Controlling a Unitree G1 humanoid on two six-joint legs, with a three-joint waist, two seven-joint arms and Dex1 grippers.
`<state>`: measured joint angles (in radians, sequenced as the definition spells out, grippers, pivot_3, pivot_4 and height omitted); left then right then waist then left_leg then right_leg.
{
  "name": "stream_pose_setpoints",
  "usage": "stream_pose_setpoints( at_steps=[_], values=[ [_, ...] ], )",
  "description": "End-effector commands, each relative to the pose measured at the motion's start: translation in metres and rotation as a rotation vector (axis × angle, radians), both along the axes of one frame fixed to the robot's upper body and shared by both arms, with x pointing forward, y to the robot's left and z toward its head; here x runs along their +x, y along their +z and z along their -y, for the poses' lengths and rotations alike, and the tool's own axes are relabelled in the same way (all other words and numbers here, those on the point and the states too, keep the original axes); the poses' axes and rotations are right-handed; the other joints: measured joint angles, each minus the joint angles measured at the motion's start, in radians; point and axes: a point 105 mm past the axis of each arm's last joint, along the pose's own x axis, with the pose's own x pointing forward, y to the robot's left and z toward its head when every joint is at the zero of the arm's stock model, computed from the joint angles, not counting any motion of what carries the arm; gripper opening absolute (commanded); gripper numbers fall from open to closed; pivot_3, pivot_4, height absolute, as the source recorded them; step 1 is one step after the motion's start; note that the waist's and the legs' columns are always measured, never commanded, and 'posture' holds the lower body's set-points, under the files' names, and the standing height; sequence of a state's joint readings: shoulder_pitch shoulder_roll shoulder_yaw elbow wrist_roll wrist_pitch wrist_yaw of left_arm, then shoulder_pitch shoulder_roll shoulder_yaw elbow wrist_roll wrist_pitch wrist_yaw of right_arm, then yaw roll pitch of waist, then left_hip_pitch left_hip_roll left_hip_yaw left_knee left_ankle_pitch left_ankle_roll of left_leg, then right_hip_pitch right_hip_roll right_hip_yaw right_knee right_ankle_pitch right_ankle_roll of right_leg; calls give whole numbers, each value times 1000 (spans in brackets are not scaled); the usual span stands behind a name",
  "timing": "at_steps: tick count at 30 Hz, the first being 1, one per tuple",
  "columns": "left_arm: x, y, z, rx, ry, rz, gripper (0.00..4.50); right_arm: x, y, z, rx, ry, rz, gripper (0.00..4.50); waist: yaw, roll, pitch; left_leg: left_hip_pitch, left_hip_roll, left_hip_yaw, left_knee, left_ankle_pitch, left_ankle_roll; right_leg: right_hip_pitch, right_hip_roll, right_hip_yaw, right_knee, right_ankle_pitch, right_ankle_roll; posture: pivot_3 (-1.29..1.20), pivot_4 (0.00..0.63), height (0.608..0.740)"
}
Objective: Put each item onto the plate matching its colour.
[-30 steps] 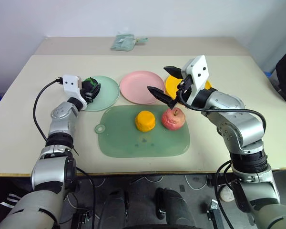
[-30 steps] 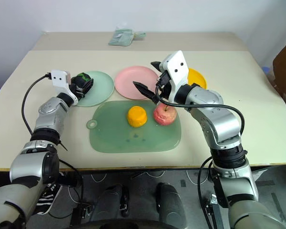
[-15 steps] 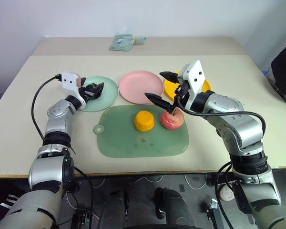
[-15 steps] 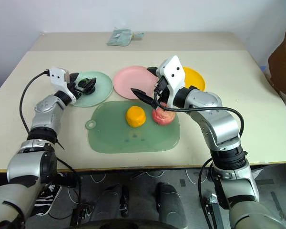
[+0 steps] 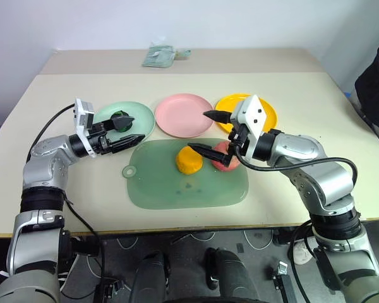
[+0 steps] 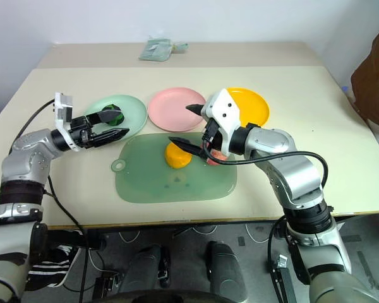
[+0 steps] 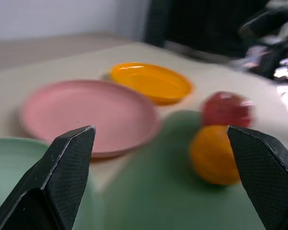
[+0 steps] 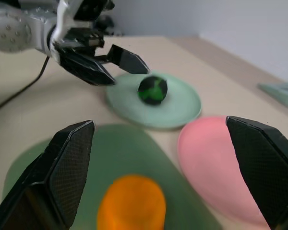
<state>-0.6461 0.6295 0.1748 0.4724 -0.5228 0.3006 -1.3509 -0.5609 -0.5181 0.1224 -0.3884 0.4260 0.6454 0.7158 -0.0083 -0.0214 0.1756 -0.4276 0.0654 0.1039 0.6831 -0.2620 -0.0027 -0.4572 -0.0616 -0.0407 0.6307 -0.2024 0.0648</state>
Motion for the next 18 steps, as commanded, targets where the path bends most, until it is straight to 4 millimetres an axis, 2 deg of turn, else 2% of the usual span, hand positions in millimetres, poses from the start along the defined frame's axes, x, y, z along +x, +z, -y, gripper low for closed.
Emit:
stream_pose_setpoints(
  at_steps=[1, 5, 9, 13, 18],
  values=[
    [-17, 17, 3, 57, -105, 11, 4476, -14, 0, 4, -21, 36, -1, 4500, -2, 0, 0, 0, 0, 0, 0, 0, 0, 0, 0, 0, 0, 0, 0, 0, 150, 740],
    [-20, 9, -2, 112, -105, -5, 4476, -21, -11, 8, -43, 39, -40, 4500, -3, 0, 0, 1, 0, 0, -1, 0, 0, 0, 0, 0, 0, -1, -2, 0, 150, 740],
    [-33, 15, 7, 98, -191, 44, 4476, -10, -12, -7, -26, -21, -42, 4500, -7, 0, 0, 1, 0, 0, -1, 0, 0, -1, 0, 0, 0, -1, -2, 0, 150, 740],
    [-36, 14, 5, 173, -207, 91, 4476, 3, -27, -19, -71, -79, -109, 4500, -5, 0, 0, 1, 1, 1, -1, 0, 0, -1, 1, 0, 0, -1, -2, 0, 150, 740],
    [-39, 14, 5, 175, -206, 92, 4476, 7, -37, -25, -134, -79, -154, 4500, -3, 0, 0, 0, 0, 1, 0, 0, 0, -1, -1, 0, 0, -1, -2, 0, 150, 740]
  ],
)
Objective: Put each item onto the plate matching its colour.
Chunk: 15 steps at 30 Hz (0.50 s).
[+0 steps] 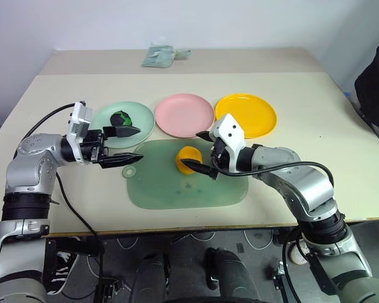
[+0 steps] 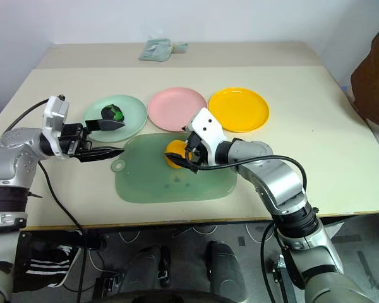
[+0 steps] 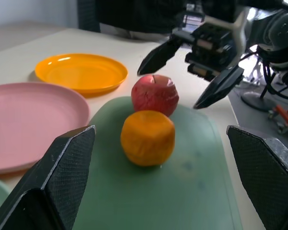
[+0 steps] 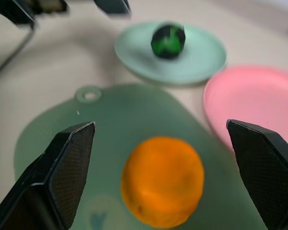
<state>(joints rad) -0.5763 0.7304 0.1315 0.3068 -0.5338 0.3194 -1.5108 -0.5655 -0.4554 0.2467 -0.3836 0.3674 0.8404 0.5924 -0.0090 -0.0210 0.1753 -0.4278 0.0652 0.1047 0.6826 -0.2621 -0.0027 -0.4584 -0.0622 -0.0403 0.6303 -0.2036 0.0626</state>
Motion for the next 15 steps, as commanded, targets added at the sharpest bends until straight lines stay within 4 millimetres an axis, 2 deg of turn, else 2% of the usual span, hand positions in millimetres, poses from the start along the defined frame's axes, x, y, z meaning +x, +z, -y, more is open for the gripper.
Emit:
stream_pose_setpoints(
  at_steps=[1, 6, 15],
  values=[
    [-6, 9, 3, 14, -16, 52, 4476, 5, 0, -8, -56, 7, 13, 4500, -3, 0, 0, 0, 0, 0, 0, 0, 0, 0, 0, 0, 0, 0, 0, 0, 150, 740],
    [-6, 9, 4, 12, 17, 85, 4476, 20, -17, -6, -91, -69, -62, 4500, -4, 0, 0, 0, 0, 0, 0, 0, 0, 0, 1, 0, 0, 0, 0, 0, 150, 740],
    [-7, 8, 0, 9, 43, 109, 4476, 18, -31, -11, -118, -52, -118, 4500, -4, 0, 0, 0, 0, 0, 0, 0, 0, 0, 0, 0, 0, 0, 0, 0, 150, 740]
  ],
)
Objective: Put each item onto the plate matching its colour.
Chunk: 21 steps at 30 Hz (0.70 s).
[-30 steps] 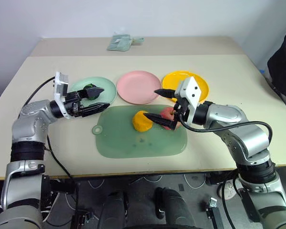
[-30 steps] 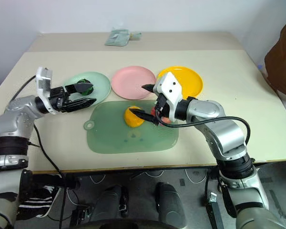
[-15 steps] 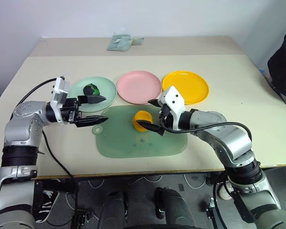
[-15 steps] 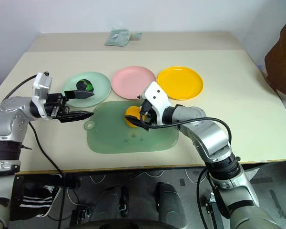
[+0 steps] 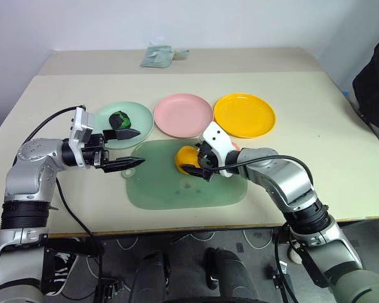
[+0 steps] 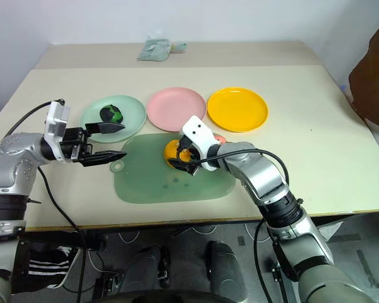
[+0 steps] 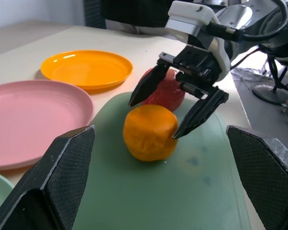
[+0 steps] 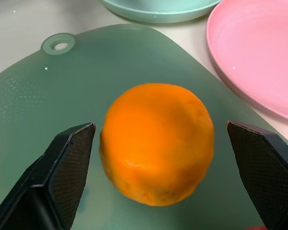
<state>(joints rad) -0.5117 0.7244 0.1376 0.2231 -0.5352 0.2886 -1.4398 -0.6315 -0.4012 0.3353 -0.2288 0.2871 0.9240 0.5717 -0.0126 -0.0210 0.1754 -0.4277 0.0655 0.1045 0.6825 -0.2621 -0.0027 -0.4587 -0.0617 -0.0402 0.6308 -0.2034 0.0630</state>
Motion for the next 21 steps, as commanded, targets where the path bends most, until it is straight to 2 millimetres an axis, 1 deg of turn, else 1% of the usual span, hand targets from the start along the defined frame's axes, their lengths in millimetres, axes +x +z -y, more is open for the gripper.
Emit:
stream_pose_setpoints(
  at_steps=[1, 3, 6, 7, 9, 11, 13, 14, 15, 17, 18, 19, 21],
  values=[
    [-3, 12, -4, -8, 3, 66, 4476, 0, 1, -4, -3, 13, 7, 4500, 0, 0, 0, 0, 0, 0, 0, 0, 0, 0, 0, 0, 0, 0, 0, 0, 150, 740],
    [-3, 10, -6, -8, 5, 64, 4476, -1, 1, -5, 4, 19, 2, 4500, 0, 0, 0, 0, 0, 0, 0, 0, 0, 0, 0, 0, 0, 0, 0, 0, 150, 740],
    [-1, 8, -8, -7, 11, 72, 4500, -5, 2, -7, 11, 43, -8, 3647, -1, 0, 0, 0, 0, 0, 0, 0, 0, 0, 0, 0, 0, 0, 0, 0, 150, 740],
    [-1, 8, -9, -7, 12, 74, 4500, -5, 6, -8, 26, 47, 0, 3235, -1, 0, 0, 0, 0, 0, 0, 0, 0, 0, 0, 0, 0, 0, 0, 0, 150, 740],
    [-1, 8, -10, -14, 13, 75, 4500, -5, 21, -11, 94, 45, 20, 3235, -1, 0, 0, 0, 0, 0, 0, 0, 0, 0, 0, 0, 0, 0, 0, 0, 150, 740],
    [0, 8, -11, -26, 16, 76, 4500, -2, 45, -14, 220, 33, 31, 3235, -1, 0, 0, 0, 0, 0, 0, 0, 0, 0, 0, 0, 0, 0, 0, 0, 150, 740],
    [2, 10, -13, -56, 31, 82, 4500, 7, 76, -10, 360, -10, 69, 3235, -1, 0, 0, 0, 0, 0, 0, 0, 0, 0, 0, 0, 0, 0, 1, 0, 150, 740],
    [3, 12, -13, -73, 37, 82, 4500, 14, 87, -5, 407, -51, 93, 3235, -1, 0, 0, 0, 0, 0, 0, 0, 0, -1, 0, 0, 0, 1, 2, 0, 150, 740],
    [6, 15, -12, -97, 45, 82, 4500, 28, 101, 8, 449, -138, 142, 3235, -1, 0, 0, 0, 0, 0, 0, 0, 0, -1, 0, 0, 0, 1, 2, 0, 150, 740],
    [10, 19, -11, -128, 62, 94, 4500, 54, 115, 36, 463, -309, 230, 3235, 5, 0, 0, 0, 0, 0, 0, 0, 0, 0, 0, 0, 0, 1, 2, 0, 150, 740],
    [12, 21, -11, -140, 73, 106, 4500, 64, 118, 49, 456, -385, 255, 3235, 5, 0, 0, 0, 0, 0, 0, 0, 0, 0, 0, 0, 0, 1, 1, 0, 150, 740],
    [14, 20, -10, -141, 85, 104, 4500, 75, 115, 65, 428, -460, 274, 3235, 5, 0, 0, 0, 0, 0, 0, 0, 0, 1, -1, 0, -1, 1, 1, 0, 150, 740],
    [19, 19, -8, -146, 109, 115, 4500, 90, 107, 88, 339, -556, 321, 3235, 6, 0, 0, 0, -1, 0, 0, 0, 0, 1, -2, 0, -1, 0, 1, 0, 150, 740]
  ],
)
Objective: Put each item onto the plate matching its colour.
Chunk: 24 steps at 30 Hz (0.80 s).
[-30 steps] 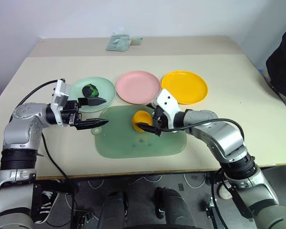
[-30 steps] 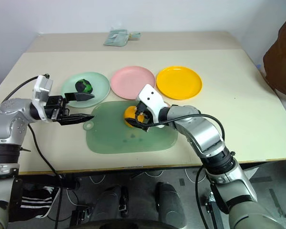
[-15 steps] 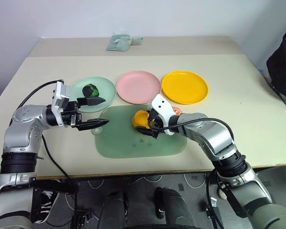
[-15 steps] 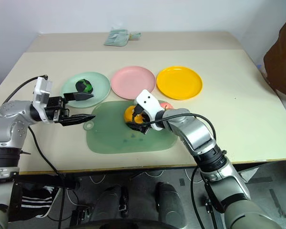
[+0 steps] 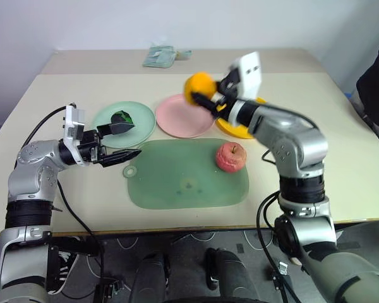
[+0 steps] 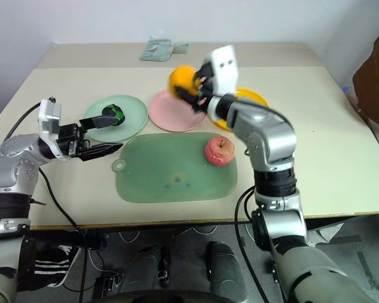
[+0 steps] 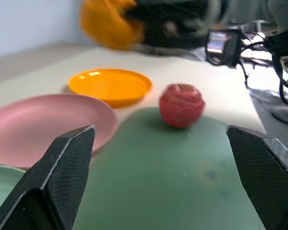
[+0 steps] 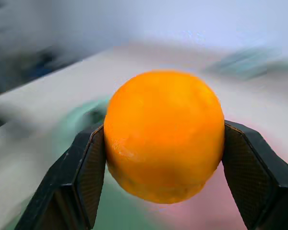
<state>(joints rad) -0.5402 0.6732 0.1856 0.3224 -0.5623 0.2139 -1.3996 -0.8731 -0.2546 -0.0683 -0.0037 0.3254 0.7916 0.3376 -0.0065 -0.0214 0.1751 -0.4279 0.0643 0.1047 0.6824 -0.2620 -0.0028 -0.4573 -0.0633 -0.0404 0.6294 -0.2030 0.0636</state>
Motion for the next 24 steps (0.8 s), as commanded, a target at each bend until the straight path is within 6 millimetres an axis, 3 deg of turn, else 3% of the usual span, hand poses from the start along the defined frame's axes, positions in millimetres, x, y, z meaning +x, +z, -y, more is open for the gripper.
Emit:
stream_pose_setpoints(
  at_steps=[1, 5, 9, 12, 14, 16, 19, 24],
  values=[
    [8, 14, 0, -37, 50, 64, 4500, 27, -12, 46, -26, -207, 4, 3235, -3, 0, 0, 0, 0, 0, 0, 0, 0, 1, 0, 0, 0, 0, 0, 0, 150, 740],
    [15, 10, 1, -31, 98, 71, 4500, 48, -40, 72, -42, -307, -41, 3235, -18, 1, 0, 0, 0, 1, -1, 0, 0, -1, 1, 1, 0, 1, 2, 0, 150, 740],
    [16, 11, 0, -30, 115, 81, 4500, 52, -58, 73, -37, -275, -89, 3235, -32, 2, 1, 0, 1, 0, -4, 0, 0, -3, 3, 1, 2, 1, 2, 0, 150, 740],
    [14, 15, -1, -43, 111, 82, 4500, 52, -59, 71, -17, -254, -95, 4317, -39, 2, 1, 0, 1, 1, -4, 0, 0, -3, 3, 1, 2, 1, 2, 0, 150, 740],
    [10, 19, 1, -47, 96, 79, 4500, 50, -49, 73, -12, -256, -54, 4468, -38, 2, 1, 0, 2, 1, -4, 0, 0, -3, 2, 1, 2, 1, 2, 0, 150, 740],
    [5, 21, 3, -49, 60, 54, 4500, 42, -34, 69, 11, -188, 7, 4468, -37, 3, 2, 0, 2, 1, -4, 0, 0, -3, 2, 1, 2, 1, 2, 0, 150, 740],
    [-6, 26, 4, -59, -9, 13, 4500, 8, -13, 51, 81, 57, 47, 4468, -33, 3, 2, 0, 2, 0, -4, 0, 0, -3, 2, 1, 1, 1, 3, 0, 150, 740],
    [-18, 29, 5, -60, -88, -31, 4500, -50, -22, 35, 16, 337, -22, 4468, -18, 2, 1, 1, 1, 0, -3, 0, 0, -1, 1, 1, 1, 1, 3, 0, 150, 740]
  ],
)
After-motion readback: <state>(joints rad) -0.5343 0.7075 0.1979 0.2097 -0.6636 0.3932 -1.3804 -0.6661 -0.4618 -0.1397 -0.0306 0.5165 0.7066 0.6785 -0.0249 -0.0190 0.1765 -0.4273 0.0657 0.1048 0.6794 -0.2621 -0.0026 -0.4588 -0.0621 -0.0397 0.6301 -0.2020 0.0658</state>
